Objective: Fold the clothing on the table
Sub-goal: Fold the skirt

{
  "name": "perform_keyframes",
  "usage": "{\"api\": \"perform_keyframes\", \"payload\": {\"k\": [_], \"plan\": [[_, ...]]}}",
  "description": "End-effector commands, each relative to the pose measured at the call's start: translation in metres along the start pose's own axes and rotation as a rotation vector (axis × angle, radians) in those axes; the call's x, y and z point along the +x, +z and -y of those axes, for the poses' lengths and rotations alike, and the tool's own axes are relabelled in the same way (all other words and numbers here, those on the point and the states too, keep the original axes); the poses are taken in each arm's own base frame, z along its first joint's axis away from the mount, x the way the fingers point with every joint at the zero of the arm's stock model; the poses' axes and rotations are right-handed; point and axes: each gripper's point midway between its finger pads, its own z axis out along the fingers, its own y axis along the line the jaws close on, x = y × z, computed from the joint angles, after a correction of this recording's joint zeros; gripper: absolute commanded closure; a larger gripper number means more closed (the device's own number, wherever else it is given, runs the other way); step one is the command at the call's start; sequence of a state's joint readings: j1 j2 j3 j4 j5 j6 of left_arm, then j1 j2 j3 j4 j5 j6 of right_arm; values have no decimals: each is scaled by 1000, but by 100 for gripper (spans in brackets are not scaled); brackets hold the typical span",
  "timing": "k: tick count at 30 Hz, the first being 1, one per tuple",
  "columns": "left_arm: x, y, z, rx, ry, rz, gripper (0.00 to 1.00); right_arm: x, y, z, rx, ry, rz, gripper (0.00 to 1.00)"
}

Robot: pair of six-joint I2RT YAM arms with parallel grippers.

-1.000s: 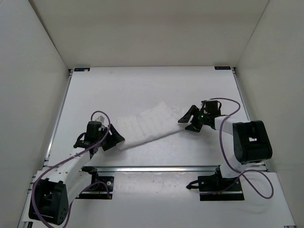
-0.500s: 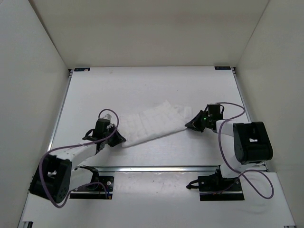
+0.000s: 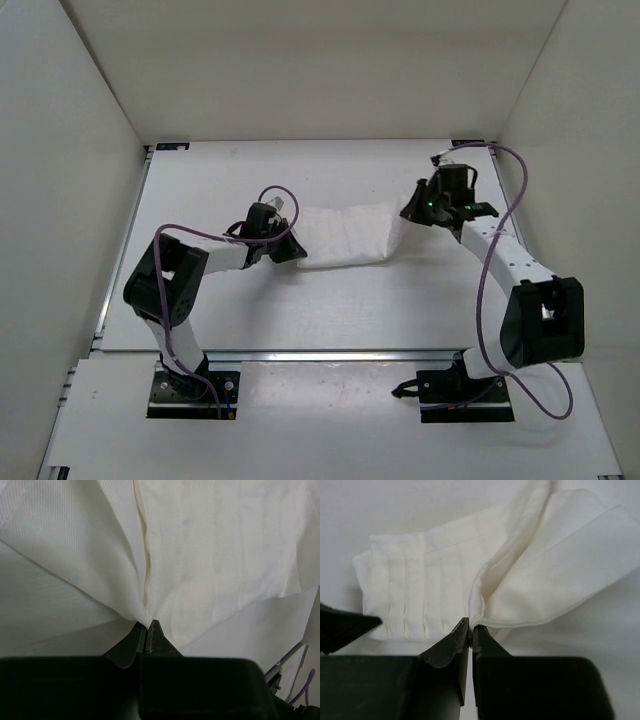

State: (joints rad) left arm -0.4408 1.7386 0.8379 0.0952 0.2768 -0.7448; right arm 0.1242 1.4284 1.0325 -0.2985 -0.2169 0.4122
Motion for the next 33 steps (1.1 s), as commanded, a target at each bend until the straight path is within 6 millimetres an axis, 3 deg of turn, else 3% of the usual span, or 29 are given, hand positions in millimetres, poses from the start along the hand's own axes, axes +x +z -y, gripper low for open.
{"api": "perform_keyframes", "payload": {"k": [1,5,8,10,16,21,22,23,26,29,30,33], "plan": [[-8,6,17,69,35,-3,100,-3,12,-33,-35,-198,-10,100],[-8,11,10,64,25,-13,100,0,28,-98,-148,-315,-8,100],[-6,12,5,65,13,-19,100,20,44,-151,-236,-372,-35,100],[-4,13,6,68,19,-20,100,39,51,-172,-273,-398,-70,100],[-1,12,8,84,27,-37,100,115,71,-205,-354,-404,-237,100],[0,10,4,80,23,-37,99,149,77,-220,-406,-394,-351,100],[0,9,3,82,22,-34,92,152,75,-224,-423,-397,-369,97],[-2,8,4,85,15,-28,79,152,74,-226,-420,-403,-378,87],[-7,2,4,100,2,-16,60,142,65,-237,-430,-447,-339,63],[-16,-7,-3,94,-32,12,48,122,38,-249,-475,-455,-268,61],[-16,-12,2,114,-40,18,47,113,22,-256,-518,-457,-234,60],[-16,-28,-9,122,-111,50,43,88,-9,-257,-569,-442,-152,58]]}}
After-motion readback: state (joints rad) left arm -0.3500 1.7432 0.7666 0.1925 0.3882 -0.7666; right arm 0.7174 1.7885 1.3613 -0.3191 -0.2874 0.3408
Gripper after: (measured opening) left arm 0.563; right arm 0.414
